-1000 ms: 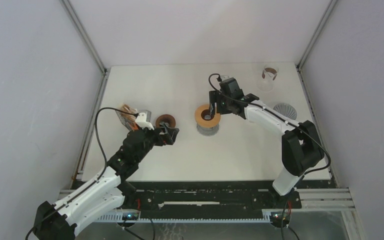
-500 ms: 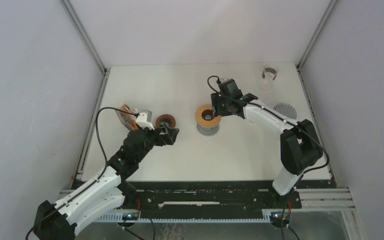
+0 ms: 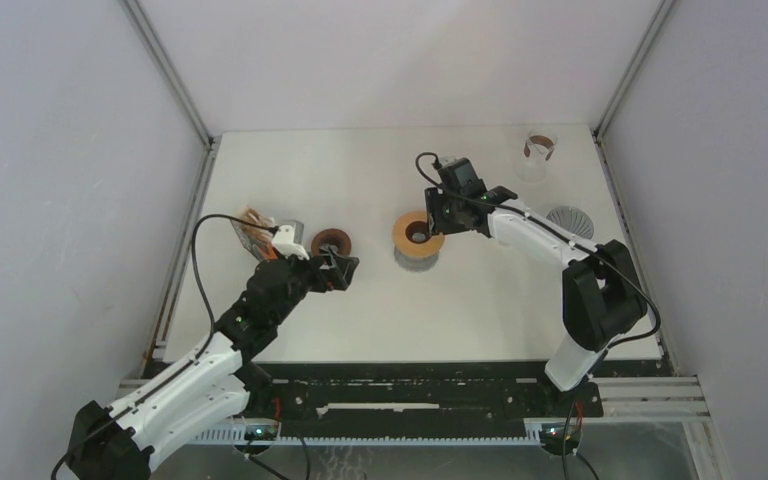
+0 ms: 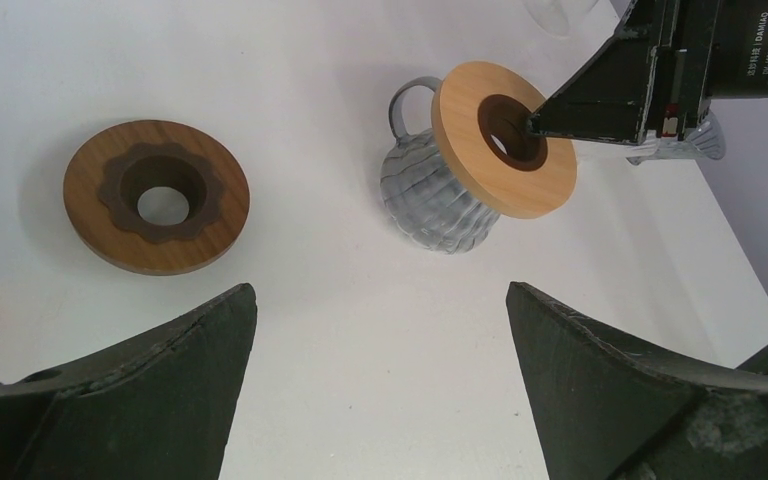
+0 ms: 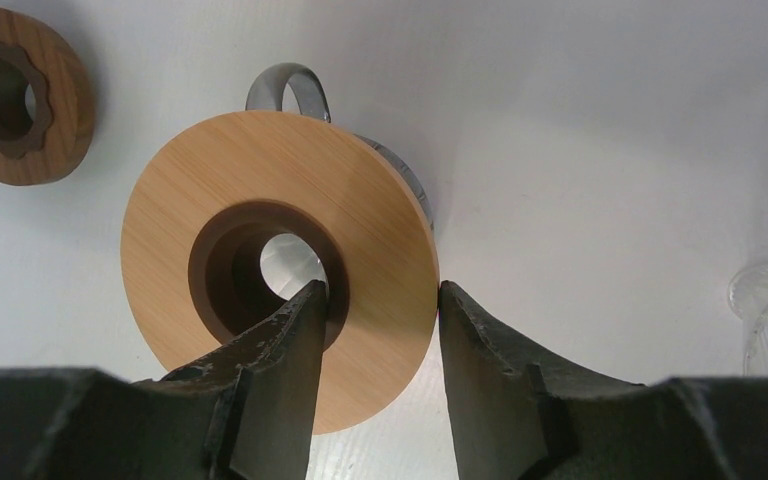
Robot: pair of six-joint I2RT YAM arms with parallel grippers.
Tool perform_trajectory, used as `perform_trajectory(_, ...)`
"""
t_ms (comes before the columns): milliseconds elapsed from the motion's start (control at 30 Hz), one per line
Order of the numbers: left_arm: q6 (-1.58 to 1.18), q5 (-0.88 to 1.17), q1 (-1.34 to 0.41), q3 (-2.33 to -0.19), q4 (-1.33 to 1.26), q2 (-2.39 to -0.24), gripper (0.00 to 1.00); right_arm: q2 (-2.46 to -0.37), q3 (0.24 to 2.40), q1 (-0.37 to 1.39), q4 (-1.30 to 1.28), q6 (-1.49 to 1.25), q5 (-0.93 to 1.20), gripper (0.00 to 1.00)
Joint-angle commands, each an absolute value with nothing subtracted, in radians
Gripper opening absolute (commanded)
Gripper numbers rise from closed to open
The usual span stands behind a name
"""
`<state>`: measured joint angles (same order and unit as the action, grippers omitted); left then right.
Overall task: Place the coffee filter in the dripper
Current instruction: Adjust the dripper holder at the coffee server, then pick up the coffee dripper from the center of the board.
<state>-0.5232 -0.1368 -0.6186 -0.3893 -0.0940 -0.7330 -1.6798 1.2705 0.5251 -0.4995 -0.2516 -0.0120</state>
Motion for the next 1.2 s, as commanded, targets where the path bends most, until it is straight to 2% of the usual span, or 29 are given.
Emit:
perform_trajectory(0,-0.508,-0.124,-0.612,-0.441,-0.129,-0.719,1.0,-1.635,1.281,0.532,-0.501,-0.249,0.003,0.52)
perform_trajectory(133,-0.508,-0.124,-0.612,-0.441,-0.126,-0.714,1.0,-1.636,1.281,0.531,-0.503,-0.253,0.001,0.56)
perform_trajectory(367,-0.506,-0.127,-0.612,-0.436,-0.129,-0.704,1.0,-1.534,1.282,0.536,-0.519,-0.252,-0.002,0.68)
perform_trajectory(567,-0.498,-0.127,-0.612,-0.411,-0.155,-0.694,1.0,-1.421,1.278,0.499,-0.595,-0.278,-0.04,0.72)
perform_trajectory(933,-0.451,-0.09,-0.612,-0.352,-0.208,-0.648,1.0,-1.195,1.147,0.235,-0.67,-0.322,-0.109,0.74)
perform_trajectory(1167,-0.444,-0.079,-0.612,-0.327,-0.212,-0.632,1.0,-1.114,1.039,-0.018,-0.628,-0.39,-0.06,0.76)
